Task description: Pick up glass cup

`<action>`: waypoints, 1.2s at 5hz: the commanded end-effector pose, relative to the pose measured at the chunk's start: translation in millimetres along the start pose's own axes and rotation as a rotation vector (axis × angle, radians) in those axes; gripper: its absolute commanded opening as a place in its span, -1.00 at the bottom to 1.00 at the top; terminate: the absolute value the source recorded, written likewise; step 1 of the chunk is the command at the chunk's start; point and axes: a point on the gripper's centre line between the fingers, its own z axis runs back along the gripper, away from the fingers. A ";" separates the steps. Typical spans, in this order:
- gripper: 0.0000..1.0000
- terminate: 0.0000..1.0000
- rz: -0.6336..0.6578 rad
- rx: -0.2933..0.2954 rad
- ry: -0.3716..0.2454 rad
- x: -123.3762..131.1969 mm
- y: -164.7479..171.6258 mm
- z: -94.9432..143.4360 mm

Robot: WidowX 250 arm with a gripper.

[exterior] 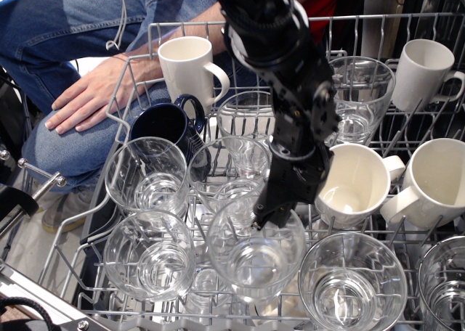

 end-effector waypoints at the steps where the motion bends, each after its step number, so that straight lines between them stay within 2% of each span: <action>1: -1.00 -1.00 -0.007 0.026 -0.041 -4.6 19.4 67.6; 3: -1.00 -1.00 -0.065 0.015 0.007 -15.0 26.4 122.8; 4: -1.00 -1.00 -0.094 0.019 -0.003 -16.5 -2.1 128.5; 5: -1.00 -1.00 -0.115 0.001 -0.020 -20.8 -5.1 144.8; 6: -1.00 1.00 -0.118 0.010 -0.027 -22.7 -3.6 147.0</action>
